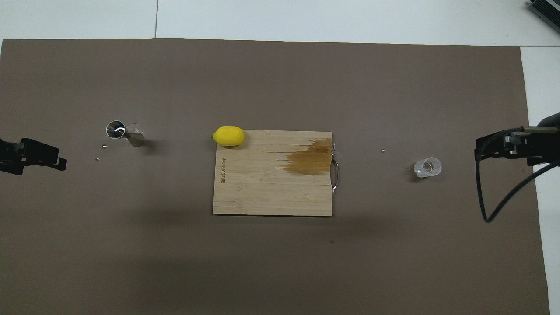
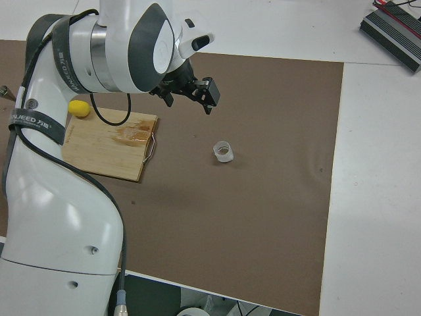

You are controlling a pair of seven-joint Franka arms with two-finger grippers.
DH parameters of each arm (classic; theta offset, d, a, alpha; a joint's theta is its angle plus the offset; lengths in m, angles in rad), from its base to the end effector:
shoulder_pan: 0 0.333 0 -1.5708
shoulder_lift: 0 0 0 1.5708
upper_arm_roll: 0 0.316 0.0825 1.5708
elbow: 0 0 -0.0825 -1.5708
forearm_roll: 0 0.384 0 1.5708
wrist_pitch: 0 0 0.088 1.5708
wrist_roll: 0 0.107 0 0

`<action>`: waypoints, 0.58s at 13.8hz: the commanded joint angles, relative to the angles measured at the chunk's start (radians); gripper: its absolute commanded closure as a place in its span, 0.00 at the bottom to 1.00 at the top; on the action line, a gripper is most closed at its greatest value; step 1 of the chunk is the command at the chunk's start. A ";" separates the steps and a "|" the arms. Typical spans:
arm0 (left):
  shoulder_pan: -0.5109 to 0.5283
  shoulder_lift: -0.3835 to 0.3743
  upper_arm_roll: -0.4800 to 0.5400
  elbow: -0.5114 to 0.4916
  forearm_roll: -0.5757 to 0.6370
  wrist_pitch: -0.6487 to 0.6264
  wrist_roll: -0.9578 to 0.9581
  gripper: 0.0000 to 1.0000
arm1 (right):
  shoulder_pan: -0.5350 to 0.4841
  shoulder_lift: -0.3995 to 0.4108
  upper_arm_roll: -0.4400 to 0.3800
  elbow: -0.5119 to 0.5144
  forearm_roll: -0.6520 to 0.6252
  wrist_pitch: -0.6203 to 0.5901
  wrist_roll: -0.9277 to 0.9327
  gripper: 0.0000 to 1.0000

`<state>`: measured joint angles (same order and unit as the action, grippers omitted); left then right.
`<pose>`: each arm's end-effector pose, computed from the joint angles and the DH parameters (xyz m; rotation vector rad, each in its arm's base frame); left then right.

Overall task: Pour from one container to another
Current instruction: 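Open the left gripper and reach toward the silver metal cup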

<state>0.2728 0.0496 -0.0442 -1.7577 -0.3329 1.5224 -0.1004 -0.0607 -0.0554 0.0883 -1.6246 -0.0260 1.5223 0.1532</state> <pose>0.5404 0.0889 0.5134 2.7216 0.4961 -0.3658 0.5315 0.0131 0.6251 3.0996 -0.1963 -0.0686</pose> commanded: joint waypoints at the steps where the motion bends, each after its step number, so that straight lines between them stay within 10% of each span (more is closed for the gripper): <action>1: 0.014 0.021 0.029 -0.041 -0.133 0.057 -0.267 0.00 | -0.016 -0.018 0.007 -0.015 0.017 -0.005 -0.001 0.00; 8: 0.043 0.012 0.116 -0.284 -0.576 0.281 -0.812 0.00 | -0.016 -0.018 0.005 -0.015 0.017 -0.005 -0.001 0.00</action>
<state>0.2872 0.0887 0.0721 -1.9493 -0.7918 1.7243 -0.7651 -0.0607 -0.0554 0.0883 -1.6246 -0.0260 1.5223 0.1532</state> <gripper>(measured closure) 0.000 0.000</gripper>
